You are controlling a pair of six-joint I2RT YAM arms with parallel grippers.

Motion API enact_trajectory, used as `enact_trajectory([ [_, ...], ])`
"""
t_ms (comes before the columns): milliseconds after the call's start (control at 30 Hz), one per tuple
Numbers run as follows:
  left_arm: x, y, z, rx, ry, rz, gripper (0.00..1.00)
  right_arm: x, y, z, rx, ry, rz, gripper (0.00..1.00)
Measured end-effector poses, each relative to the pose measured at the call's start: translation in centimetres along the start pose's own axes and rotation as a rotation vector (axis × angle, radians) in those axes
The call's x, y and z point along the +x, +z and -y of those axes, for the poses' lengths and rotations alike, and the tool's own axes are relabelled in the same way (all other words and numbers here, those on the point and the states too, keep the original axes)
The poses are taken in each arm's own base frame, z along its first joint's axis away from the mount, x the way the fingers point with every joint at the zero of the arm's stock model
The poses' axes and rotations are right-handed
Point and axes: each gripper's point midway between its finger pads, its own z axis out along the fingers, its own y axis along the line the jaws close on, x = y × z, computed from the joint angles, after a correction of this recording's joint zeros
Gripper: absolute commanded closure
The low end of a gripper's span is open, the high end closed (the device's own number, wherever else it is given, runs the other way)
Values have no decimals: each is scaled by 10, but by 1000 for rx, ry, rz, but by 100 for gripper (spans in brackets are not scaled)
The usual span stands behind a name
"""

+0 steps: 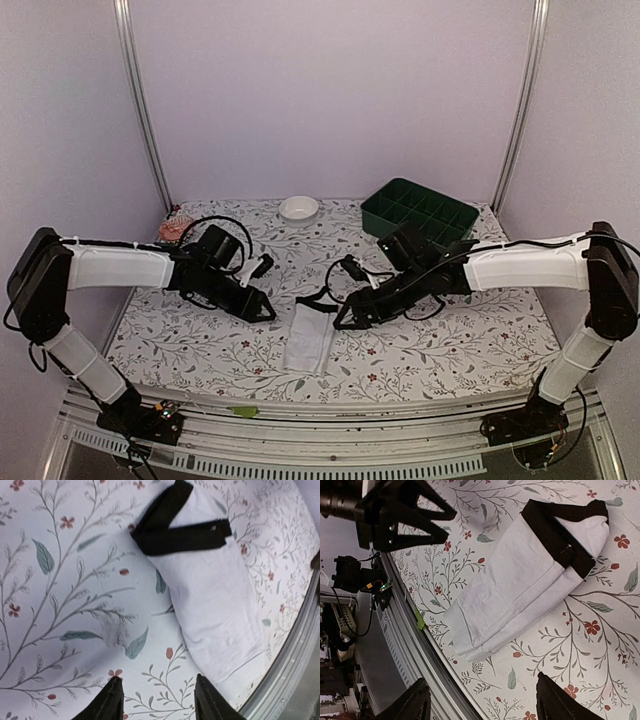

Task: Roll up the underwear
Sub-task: Rotate the underwear at the center of the board.

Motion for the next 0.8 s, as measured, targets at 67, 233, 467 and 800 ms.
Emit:
enact_trajectory([
  [67, 22, 6, 3, -12, 3, -65, 55, -2, -1, 3, 5, 16, 6, 14],
  [233, 61, 15, 17, -13, 36, -174, 57, -10, -12, 4, 21, 28, 54, 1],
  [467, 78, 36, 33, 12, 82, -240, 59, -48, -67, -13, -24, 8, 293, 1],
  [800, 79, 48, 70, 110, 164, -231, 49, -67, -112, -6, -135, 114, 509, 29],
])
